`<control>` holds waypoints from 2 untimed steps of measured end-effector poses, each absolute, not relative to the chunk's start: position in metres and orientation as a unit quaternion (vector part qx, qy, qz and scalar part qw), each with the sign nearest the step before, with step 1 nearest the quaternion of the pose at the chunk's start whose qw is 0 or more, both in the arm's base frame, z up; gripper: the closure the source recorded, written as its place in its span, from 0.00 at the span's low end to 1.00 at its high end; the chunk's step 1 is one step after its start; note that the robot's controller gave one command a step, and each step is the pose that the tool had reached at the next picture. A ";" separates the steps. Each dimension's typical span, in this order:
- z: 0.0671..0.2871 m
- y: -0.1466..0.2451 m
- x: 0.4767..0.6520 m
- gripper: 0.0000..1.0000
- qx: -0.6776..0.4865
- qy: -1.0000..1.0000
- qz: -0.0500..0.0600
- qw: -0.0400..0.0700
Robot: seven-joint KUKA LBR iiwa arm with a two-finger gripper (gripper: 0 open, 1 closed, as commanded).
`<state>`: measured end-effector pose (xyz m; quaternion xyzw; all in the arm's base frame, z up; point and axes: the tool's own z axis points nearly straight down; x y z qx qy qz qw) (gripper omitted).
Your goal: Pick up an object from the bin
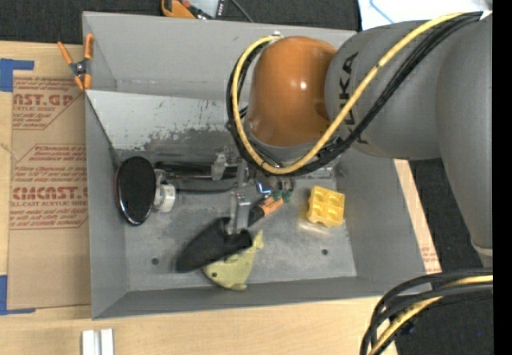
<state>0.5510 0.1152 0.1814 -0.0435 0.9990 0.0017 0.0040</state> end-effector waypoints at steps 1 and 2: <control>0.158 0.118 0.551 0.00 -0.058 0.998 0.001 0.002; 0.136 0.107 0.546 0.00 -0.066 0.998 0.002 0.007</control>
Offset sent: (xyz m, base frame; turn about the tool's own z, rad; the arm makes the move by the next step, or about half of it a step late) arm -0.0184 -0.0249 -0.0883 -0.0478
